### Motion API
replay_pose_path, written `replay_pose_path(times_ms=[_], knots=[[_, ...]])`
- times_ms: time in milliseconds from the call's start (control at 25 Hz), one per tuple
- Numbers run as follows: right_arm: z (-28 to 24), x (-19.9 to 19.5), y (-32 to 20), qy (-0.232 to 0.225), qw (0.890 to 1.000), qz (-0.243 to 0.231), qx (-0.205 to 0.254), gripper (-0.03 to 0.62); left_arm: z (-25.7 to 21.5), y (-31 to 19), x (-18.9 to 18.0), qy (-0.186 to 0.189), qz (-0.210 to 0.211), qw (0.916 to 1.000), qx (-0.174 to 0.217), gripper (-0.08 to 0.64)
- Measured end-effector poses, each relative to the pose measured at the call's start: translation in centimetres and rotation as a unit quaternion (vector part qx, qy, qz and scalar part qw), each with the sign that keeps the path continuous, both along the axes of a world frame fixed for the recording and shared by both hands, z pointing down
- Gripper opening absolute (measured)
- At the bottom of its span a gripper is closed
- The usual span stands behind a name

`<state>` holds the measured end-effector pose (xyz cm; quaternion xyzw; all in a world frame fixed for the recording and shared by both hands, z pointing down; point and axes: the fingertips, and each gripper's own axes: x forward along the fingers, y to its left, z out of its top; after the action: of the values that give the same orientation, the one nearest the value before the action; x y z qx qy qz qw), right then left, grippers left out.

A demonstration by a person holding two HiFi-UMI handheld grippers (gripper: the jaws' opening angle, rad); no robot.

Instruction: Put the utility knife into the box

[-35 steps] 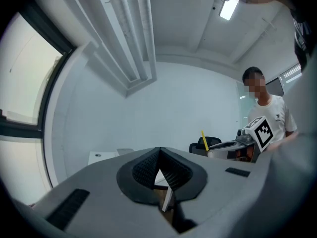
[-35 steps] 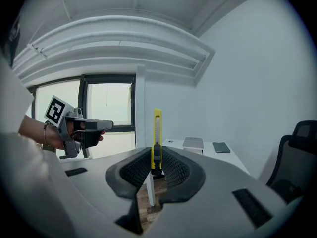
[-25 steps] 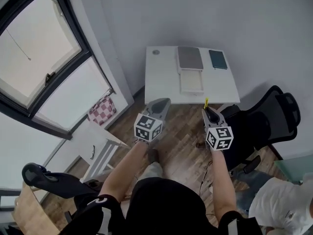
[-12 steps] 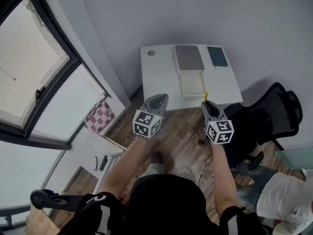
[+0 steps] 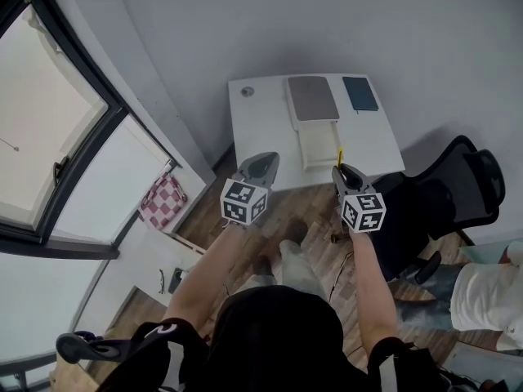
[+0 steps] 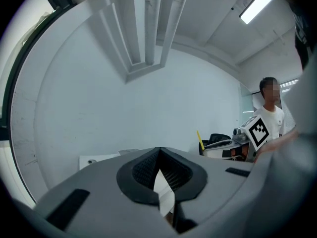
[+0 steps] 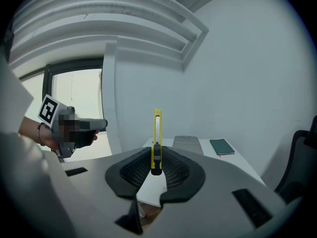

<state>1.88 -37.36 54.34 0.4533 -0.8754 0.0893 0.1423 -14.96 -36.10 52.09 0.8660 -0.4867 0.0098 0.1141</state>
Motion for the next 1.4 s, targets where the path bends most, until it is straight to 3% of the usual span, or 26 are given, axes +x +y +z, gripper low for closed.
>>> replay_pose_path(times_ms=[440,840,1080,1400], knots=[[6.1,0.8,-7.6,0.029,0.999,-0.005,-0.043,0.078,2.4,-6.7,1.0,-0.009,0.006,0.9997,-0.020,0.025],[13.3,1.2,-15.1,0.069,0.991,-0.031,-0.111,0.078,7.2,-14.4,3.2,-0.028,0.019,0.9971,-0.068,0.025],[18.6,1.0,-18.1,0.120,0.975,-0.068,-0.173,0.078,10.2,-17.7,4.3,-0.039,0.024,0.9939,-0.101,0.025],[23.8,0.1,-21.0,0.187,0.942,-0.112,-0.254,0.078,13.8,-21.2,4.8,-0.043,0.024,0.9896,-0.135,0.025]])
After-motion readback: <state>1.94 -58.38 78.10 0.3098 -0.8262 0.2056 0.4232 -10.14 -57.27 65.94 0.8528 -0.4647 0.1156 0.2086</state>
